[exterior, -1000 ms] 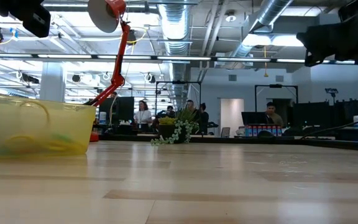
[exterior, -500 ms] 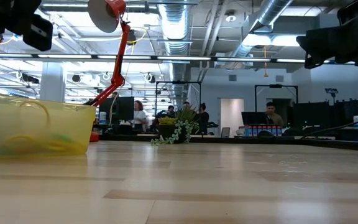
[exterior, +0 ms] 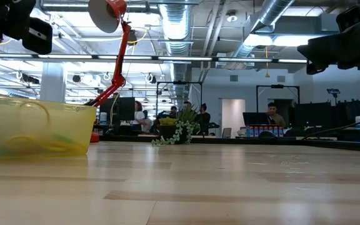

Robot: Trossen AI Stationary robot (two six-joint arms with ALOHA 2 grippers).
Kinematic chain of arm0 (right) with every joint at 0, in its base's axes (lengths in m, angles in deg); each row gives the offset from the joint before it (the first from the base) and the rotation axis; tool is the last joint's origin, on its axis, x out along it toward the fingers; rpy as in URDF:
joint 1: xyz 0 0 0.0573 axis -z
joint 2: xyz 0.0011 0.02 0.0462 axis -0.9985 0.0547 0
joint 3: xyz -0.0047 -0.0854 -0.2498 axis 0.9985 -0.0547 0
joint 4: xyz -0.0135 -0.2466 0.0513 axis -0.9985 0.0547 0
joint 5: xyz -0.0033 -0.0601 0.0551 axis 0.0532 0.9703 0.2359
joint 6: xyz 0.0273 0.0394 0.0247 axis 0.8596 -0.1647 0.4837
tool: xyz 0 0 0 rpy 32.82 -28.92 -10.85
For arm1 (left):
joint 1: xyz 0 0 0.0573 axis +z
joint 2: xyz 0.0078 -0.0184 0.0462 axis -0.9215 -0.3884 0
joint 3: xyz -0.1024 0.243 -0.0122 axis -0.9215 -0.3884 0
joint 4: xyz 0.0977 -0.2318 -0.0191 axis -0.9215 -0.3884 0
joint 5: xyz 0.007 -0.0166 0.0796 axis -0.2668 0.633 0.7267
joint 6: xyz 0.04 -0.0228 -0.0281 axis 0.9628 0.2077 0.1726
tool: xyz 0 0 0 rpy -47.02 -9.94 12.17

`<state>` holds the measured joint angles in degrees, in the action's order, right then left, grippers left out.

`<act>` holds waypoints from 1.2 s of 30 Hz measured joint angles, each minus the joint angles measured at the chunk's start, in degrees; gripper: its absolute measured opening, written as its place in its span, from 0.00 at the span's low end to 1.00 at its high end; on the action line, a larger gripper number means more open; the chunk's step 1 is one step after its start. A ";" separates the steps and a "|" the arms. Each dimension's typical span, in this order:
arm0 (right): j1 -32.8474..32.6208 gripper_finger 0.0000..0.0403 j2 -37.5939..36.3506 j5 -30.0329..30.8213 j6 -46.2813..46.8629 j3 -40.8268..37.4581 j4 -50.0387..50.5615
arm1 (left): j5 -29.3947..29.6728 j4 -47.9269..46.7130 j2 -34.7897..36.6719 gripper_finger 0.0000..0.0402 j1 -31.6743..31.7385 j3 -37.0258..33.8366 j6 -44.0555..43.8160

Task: Pick and place items into bin
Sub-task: Return to Home Position

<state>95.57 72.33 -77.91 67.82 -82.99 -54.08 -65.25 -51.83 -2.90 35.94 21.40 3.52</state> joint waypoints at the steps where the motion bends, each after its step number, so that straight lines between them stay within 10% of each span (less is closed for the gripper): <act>1: 0.00 0.29 -0.01 -0.01 0.01 0.00 -0.07 | 0.02 -0.28 0.00 0.20 0.00 0.00 0.00; 36: 0.00 0.29 -0.01 -0.13 0.02 -0.04 -0.06 | -0.64 -6.54 -1.25 0.20 0.04 -0.07 -2.99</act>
<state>95.57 72.32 -78.04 67.85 -83.03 -54.14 -65.88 -58.37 -4.14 35.99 21.34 0.53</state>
